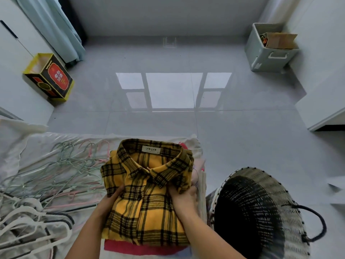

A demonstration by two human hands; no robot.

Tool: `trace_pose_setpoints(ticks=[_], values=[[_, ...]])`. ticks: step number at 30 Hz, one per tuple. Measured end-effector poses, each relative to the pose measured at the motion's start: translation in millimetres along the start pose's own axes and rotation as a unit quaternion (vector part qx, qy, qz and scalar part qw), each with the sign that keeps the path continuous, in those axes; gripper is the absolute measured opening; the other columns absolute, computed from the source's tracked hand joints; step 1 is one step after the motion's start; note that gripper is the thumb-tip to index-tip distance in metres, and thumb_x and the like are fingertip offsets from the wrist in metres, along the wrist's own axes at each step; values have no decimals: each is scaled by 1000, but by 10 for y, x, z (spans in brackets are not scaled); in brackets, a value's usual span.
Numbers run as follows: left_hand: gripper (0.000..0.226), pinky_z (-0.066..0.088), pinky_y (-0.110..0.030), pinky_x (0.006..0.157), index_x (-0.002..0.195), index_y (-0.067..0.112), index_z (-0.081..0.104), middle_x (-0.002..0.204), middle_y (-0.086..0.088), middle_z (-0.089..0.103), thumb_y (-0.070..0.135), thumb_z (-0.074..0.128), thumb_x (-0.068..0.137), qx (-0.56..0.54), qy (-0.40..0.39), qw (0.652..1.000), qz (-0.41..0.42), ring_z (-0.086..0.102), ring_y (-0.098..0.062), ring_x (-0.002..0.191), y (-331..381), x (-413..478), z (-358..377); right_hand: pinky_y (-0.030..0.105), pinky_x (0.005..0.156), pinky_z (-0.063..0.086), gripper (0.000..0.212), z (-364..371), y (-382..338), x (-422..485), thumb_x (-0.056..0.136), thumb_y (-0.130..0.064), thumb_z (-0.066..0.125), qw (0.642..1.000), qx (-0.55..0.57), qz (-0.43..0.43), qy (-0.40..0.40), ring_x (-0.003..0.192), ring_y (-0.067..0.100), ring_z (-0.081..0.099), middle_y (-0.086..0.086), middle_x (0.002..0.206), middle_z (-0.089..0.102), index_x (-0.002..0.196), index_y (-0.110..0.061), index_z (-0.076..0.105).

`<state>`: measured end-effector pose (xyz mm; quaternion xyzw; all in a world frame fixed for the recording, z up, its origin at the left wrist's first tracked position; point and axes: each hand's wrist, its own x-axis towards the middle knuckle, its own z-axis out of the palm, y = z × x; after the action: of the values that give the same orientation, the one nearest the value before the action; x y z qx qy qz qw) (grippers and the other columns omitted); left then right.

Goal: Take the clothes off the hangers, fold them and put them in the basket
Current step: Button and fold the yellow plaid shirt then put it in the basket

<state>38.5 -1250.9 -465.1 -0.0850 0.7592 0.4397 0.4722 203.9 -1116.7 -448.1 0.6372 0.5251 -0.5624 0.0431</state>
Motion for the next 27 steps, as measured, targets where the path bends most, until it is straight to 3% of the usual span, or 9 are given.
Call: trace_pose_setpoints(ticks=[6,10,12,15,17,20,22,25,27], values=[[53,35,-40,86,135,-7,40,133,-31,47,28,47,95,54,35,997,-34,46,-42,121,-20,177,-1,46,115,11,95,105,-38,-77,86,-64,42,999,-38,-17,-9,144,33,7,12,157,5,149,-11,-7],[54,36,-42,92,137,-6,38,135,-30,45,29,46,96,65,42,996,-40,45,-42,122,-40,230,26,46,116,12,94,73,4,-17,88,-63,40,999,-32,-10,-14,144,33,7,13,157,5,149,-9,-7],[56,37,-43,92,135,-8,40,133,-30,47,30,48,95,66,37,996,-51,46,-42,121,-29,222,43,45,115,16,96,33,35,55,84,-65,44,999,-30,-15,-18,142,33,14,13,155,14,149,-10,0],[62,41,-43,93,130,-8,46,128,-27,53,39,53,91,75,30,995,-60,52,-40,115,-45,227,68,44,107,32,101,-103,86,144,60,-78,56,999,32,-11,-27,129,29,39,6,136,45,138,-18,34],[65,41,-43,96,131,-4,47,129,-24,54,44,54,88,69,13,995,-68,52,-38,115,-22,230,115,46,104,37,87,-169,216,294,53,-80,65,995,80,-29,-45,120,23,47,-2,118,56,119,-26,48],[62,39,-38,95,136,0,43,132,-20,52,40,55,89,60,-4,996,-63,52,-35,116,-1,211,188,50,104,37,69,-201,512,582,44,-85,67,990,106,-18,-91,123,26,47,-1,127,56,107,-63,50],[60,41,-37,91,137,3,42,132,-19,52,37,56,89,49,-23,997,-56,54,-31,106,-5,212,202,50,106,37,65,-242,617,677,44,-77,75,979,153,-32,-128,124,24,48,-3,132,53,100,-72,44],[74,43,-36,89,138,8,43,130,-16,55,47,66,79,33,-32,998,-30,56,-28,103,-44,244,172,49,105,40,101,-342,551,634,37,-67,83,965,188,-20,-183,119,25,53,2,131,54,124,-43,39],[93,46,-33,81,138,10,42,128,-13,57,55,76,64,31,-29,999,4,57,-27,104,-44,232,150,47,103,42,108,-350,567,653,38,-66,83,963,178,-18,-202,116,24,56,2,129,56,130,-32,37]])
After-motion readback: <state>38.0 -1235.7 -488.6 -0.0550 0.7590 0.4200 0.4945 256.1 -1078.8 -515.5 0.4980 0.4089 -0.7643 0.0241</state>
